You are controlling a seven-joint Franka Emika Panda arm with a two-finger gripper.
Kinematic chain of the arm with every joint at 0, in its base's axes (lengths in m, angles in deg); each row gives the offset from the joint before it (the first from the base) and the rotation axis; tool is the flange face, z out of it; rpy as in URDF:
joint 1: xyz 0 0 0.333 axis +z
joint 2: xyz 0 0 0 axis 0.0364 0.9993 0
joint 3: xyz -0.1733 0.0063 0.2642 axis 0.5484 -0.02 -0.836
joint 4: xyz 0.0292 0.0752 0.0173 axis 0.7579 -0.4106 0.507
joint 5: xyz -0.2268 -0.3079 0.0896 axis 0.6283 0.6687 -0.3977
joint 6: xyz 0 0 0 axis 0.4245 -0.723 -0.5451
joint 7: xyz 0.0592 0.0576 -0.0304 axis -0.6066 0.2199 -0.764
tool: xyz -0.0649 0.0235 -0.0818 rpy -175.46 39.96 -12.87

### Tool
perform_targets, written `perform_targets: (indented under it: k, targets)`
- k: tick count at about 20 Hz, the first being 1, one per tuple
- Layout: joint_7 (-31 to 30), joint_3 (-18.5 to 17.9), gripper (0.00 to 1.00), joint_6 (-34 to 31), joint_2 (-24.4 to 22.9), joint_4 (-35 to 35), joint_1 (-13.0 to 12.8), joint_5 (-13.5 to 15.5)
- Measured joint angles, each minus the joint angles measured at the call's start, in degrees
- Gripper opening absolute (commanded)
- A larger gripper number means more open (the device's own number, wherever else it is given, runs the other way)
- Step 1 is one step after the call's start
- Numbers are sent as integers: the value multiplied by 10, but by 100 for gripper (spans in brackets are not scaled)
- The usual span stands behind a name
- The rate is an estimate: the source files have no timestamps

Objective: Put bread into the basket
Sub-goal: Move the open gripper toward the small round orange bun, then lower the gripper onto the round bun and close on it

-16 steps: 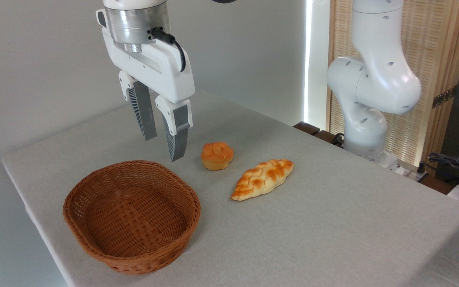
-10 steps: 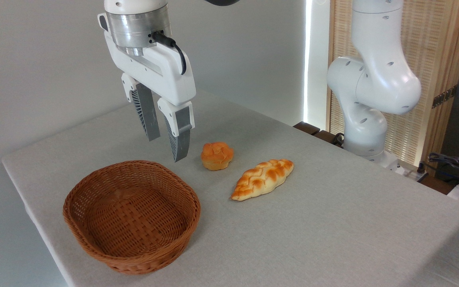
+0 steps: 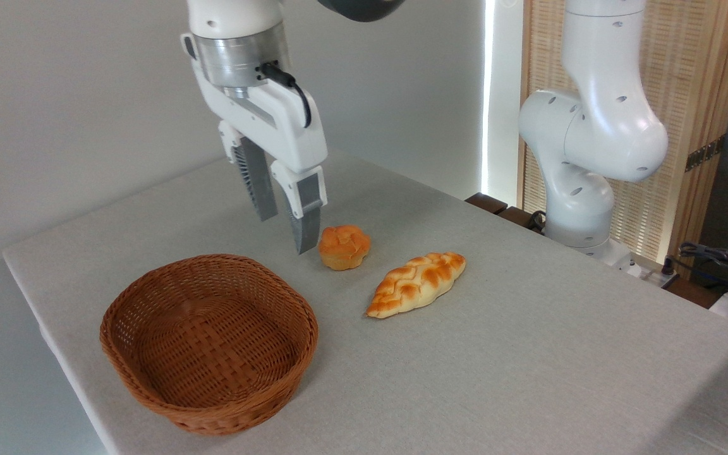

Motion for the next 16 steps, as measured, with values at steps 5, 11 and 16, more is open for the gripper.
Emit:
perform_targets:
  k: [5, 11, 16]
  targets:
    - [3, 9, 100, 44, -119, -159, -59, 7]
    - [2, 12, 100, 96, -192, -299, -203, 9]
    - [27, 9, 100, 207, -191, -389, -227, -3]
